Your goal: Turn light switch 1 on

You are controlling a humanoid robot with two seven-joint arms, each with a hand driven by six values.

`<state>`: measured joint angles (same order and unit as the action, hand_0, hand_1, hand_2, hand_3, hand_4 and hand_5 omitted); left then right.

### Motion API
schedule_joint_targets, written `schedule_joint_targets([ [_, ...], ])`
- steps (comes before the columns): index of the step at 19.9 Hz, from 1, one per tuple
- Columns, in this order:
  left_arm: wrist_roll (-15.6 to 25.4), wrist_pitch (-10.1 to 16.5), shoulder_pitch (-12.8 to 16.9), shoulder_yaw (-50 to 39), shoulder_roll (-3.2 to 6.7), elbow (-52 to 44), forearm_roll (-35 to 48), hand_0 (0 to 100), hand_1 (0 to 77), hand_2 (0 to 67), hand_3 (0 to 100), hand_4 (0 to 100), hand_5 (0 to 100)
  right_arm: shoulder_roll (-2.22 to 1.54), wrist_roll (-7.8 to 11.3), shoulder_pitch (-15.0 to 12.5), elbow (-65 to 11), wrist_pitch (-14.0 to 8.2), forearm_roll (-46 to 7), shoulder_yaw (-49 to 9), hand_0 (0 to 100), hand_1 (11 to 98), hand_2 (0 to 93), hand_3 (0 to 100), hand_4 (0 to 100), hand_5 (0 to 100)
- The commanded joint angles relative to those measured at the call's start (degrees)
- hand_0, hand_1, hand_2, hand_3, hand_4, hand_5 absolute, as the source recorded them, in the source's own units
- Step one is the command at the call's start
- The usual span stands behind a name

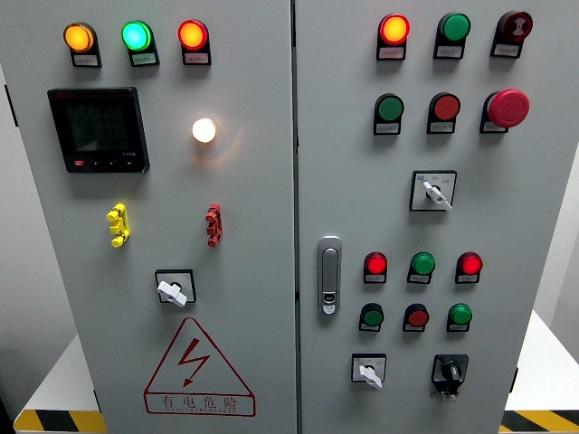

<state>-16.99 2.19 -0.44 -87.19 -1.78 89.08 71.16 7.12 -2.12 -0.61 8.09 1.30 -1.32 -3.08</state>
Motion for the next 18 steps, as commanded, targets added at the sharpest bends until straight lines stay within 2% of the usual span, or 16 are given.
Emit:
schedule_joint_targets([
  [1, 2.92, -0.08, 3.59, 2.28, 1.95, -5.39, -4.87, 0, 23.6, 26.0, 59, 78, 66, 0.00, 0.01, 0.00, 0.00, -0.07, 0.00, 0.01, 0, 19.8, 0.0, 20, 19, 10],
  [3, 4.15, -0.08, 4.22, 4.91, 3.97, -11.36, -10.32, 0, 22.4, 25.8, 59, 78, 67, 0.00, 0.01, 0.00, 0.00, -0.07, 0.00, 0.01, 0, 19.9, 0.0, 20, 19, 10],
  [6, 9.93, -0.17, 4.13, 11.05, 8.36, -20.32, -14.64, 0, 21.6, 25.9, 58, 77, 66, -0.09, 0.01, 0.00, 0.00, -0.07, 0.00, -0.08, 0, 19.8, 0.0, 20, 19, 10],
  [8, 14.50, -0.26, 4.22, 16.58, 10.30, -26.73, -15.52, 0, 21.1, 25.9, 57, 76, 66, 0.00, 0.01, 0.00, 0.00, 0.02, 0.00, 0.01, 0, 19.8, 0.0, 20, 19, 10],
  [9, 16.53, -0.17, 4.22, 18.88, 10.74, -30.25, -16.66, 0, 20.8, 26.0, 56, 75, 66, 0.00, 0.01, 0.00, 0.00, 0.02, 0.00, -0.08, 0, 19.8, 0.0, 20, 19, 10],
  [11, 20.05, -0.17, 3.43, 24.15, 10.83, -38.59, -20.96, 0, 19.9, 26.1, 55, 74, 65, -0.09, 0.01, 0.00, 0.00, 0.02, 0.00, 0.01, 0, 19.8, 0.0, 20, 19, 10],
  [12, 21.55, -0.08, 2.99, 27.04, 11.01, -42.90, -23.15, 0, 18.3, 26.1, 54, 72, 64, 0.00, 0.01, 0.00, 0.00, 0.02, 0.00, -0.08, 0, 19.8, 0.0, 20, 19, 10],
  [14, 25.41, 0.18, -0.77, 34.86, 11.01, -53.61, -28.95, 0, 17.2, 26.0, 49, 69, 62, 0.00, 0.01, 0.00, 0.00, 0.02, 0.00, 0.01, 0, 19.8, 0.0, 20, 19, 10],
  [16, 28.75, 2.01, -4.99, 46.09, 9.87, -65.39, -36.41, 0, 16.2, 25.6, 43, 63, 62, 0.00, 0.01, 0.00, 0.00, 0.02, 0.00, 0.01, 0, 19.8, 0.0, 20, 19, 10],
  [18, 30.00, 6.31, -7.29, 58.31, 7.51, -74.28, -46.07, 0, 13.0, 25.3, 37, 58, 61, 0.00, 0.01, 0.00, 0.00, 0.02, 0.00, 0.01, 0, 19.9, 0.0, 20, 19, 10],
])
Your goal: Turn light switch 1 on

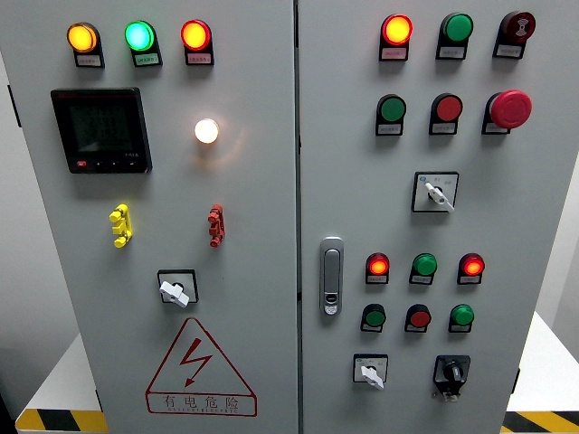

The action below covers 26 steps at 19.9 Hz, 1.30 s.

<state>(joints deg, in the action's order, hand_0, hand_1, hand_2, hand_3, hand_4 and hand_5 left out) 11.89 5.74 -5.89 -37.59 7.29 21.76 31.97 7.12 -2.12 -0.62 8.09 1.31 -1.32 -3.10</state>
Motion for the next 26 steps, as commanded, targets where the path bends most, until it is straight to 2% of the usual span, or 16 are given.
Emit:
schedule_joint_targets([
  [1, 1.11, 5.31, -2.20, 14.07, -2.44, -10.22, -12.49, 0, 10.3, 25.0, 34, 55, 59, -0.09, 0.01, 0.01, 0.00, 0.01, 0.00, -0.07, 0, 20.0, 0.0, 20, 19, 10],
  [2, 1.03, 7.25, -2.29, 17.86, -2.71, -11.90, -16.46, 0, 10.0, 24.6, 32, 54, 58, 0.00, 0.01, 0.01, 0.00, 0.01, 0.00, 0.02, 0, 20.0, 0.0, 20, 19, 10],
  [3, 0.68, 8.92, -2.20, 21.82, -3.15, -12.96, -19.81, 0, 9.9, 24.0, 29, 50, 54, -0.09, 0.01, 0.01, 0.00, 0.01, 0.00, 0.02, 0, 20.0, 0.0, 20, 19, 10],
  [4, 0.33, 9.63, -2.03, 24.29, -3.24, -13.24, -21.41, 0, 10.7, 23.4, 26, 46, 50, 0.00, 0.01, 0.01, 0.00, -0.08, 0.00, 0.02, 0, 20.0, 0.0, 20, 19, 10],
  [5, 0.06, 9.82, -1.85, 26.14, -3.33, -13.50, -22.03, 0, 11.1, 22.6, 23, 43, 46, 0.00, 0.01, 0.01, 0.00, 0.01, 0.00, 0.02, 0, 20.1, 0.0, 20, 19, 10],
  [7, -2.47, 9.82, -0.89, 28.70, -3.59, -14.55, -21.95, 0, 9.8, 16.9, 10, 30, 35, 0.00, 0.01, 0.01, 0.00, 0.01, 0.00, 0.02, 0, 20.0, 0.0, 20, 19, 10],
  [8, -4.40, 9.82, -0.36, 28.97, -4.03, -14.91, -22.12, 0, 9.1, 15.7, 7, 25, 31, 0.00, 0.01, 0.01, 0.00, 0.01, 0.00, -0.07, 0, 20.0, 0.0, 20, 19, 10],
  [9, -5.47, 9.82, -0.27, 29.06, -4.04, -15.08, -21.86, 0, 7.3, 12.3, 4, 17, 27, 0.00, 0.01, 0.01, 0.00, -0.08, 0.00, -0.07, 0, 20.0, 0.0, 20, 19, 10],
  [11, -6.53, 9.73, 0.26, 29.33, -4.30, -16.13, -21.77, 0, 3.9, 5.9, 1, 6, 19, -0.09, 0.01, 0.01, 0.00, 0.01, 0.00, 0.02, 0, 20.0, 0.0, 20, 19, 10],
  [12, -6.79, 9.47, 0.35, 29.41, -4.73, -16.66, -21.60, 0, 0.1, 2.6, 0, 0, 14, 0.00, 0.01, 0.01, 0.00, 0.01, 0.00, 0.02, 0, 20.0, 0.0, 20, 19, 10],
  [14, -7.85, 9.03, 1.13, 29.68, -5.79, -17.45, -21.42, 0, 0.0, 0.0, 0, 0, 9, 0.00, 0.01, 0.01, 0.00, -0.08, 0.00, 0.02, 0, 19.6, 0.0, 20, 19, 10],
  [16, -8.03, 9.11, 2.19, 29.77, -6.14, -17.72, -21.42, 0, 0.0, 0.0, 0, 0, 3, -0.09, 0.01, 0.01, 0.00, -0.08, 0.00, 0.02, 0, 19.8, 0.0, 20, 19, 10],
  [18, -8.03, 9.03, 2.98, 29.77, -7.37, -17.72, -21.51, 0, 0.0, 0.0, 0, 0, 0, 0.00, 0.01, 0.01, 0.00, -0.08, 0.00, 0.02, 0, 19.8, 0.0, 20, 19, 10],
  [21, -8.03, 9.03, 3.60, 29.77, -8.43, -17.72, -21.86, 0, 0.0, 0.0, 0, 0, 0, -0.09, 0.01, 0.01, 0.00, 0.01, 0.00, -0.07, 0, 19.7, 0.0, 20, 19, 10],
  [25, -8.03, 9.20, 3.78, 29.76, -8.78, -17.72, -22.04, 0, 0.0, 0.0, 0, 0, 0, 0.00, 0.01, 0.01, 0.00, 0.01, 0.00, -0.07, 0, 19.8, 0.0, 20, 19, 10],
  [26, -8.03, 9.12, 3.78, 29.68, -8.87, -17.72, -22.04, 0, 0.0, 0.0, 0, 0, 0, -0.09, 0.01, 0.01, 0.00, 0.01, 0.00, 0.02, 0, 18.3, 0.0, 20, 19, 10],
])
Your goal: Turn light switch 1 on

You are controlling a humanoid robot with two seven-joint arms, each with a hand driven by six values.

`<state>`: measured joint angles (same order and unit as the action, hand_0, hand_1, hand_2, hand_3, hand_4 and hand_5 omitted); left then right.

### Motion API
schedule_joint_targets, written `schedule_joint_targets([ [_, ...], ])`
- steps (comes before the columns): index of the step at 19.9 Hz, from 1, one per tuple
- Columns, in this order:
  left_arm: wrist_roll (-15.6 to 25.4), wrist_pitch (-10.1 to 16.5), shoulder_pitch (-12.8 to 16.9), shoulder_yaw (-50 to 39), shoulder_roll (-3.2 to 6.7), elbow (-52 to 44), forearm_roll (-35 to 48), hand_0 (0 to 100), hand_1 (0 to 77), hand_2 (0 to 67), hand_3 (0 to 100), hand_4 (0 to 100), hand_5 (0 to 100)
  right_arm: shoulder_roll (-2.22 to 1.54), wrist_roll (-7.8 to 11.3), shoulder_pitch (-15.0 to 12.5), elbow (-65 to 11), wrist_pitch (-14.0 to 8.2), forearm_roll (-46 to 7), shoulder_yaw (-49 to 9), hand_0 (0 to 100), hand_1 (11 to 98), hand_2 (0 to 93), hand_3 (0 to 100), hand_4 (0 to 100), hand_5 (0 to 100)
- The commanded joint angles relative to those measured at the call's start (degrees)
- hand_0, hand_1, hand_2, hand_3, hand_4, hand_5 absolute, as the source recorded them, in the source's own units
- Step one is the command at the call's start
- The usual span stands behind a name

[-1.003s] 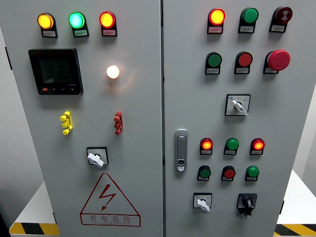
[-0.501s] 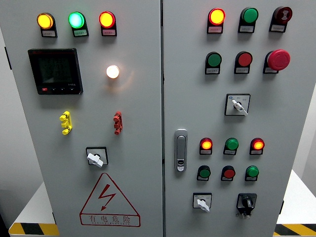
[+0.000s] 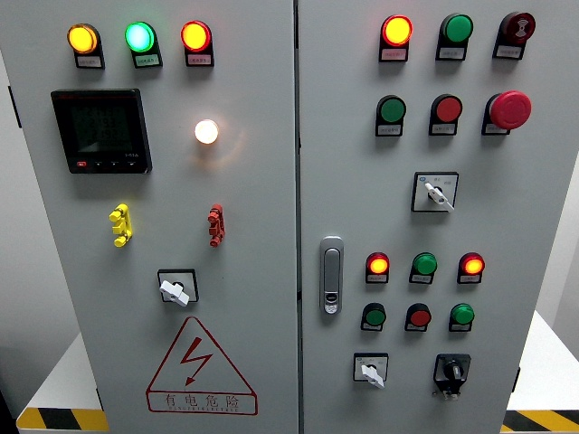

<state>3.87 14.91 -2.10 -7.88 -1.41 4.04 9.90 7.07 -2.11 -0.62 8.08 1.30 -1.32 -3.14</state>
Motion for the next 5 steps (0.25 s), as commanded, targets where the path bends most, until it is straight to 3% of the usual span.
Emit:
schedule_joint_targets([
  [1, 0.00, -0.05, -0.01, 0.06, -0.18, 0.00, 0.03, 0, 0.0, 0.0, 0, 0, 0, -0.04, 0.00, 0.00, 0.00, 0.02, 0.00, 0.06, 0, 18.3, 0.0, 20, 19, 10],
  [5, 0.00, 0.03, -0.01, 0.06, -0.26, 0.00, 0.20, 0, 0.0, 0.0, 0, 0, 0, -0.03, 0.00, 0.00, 0.00, 0.02, 0.00, 0.06, 0, 19.6, 0.0, 20, 19, 10],
])
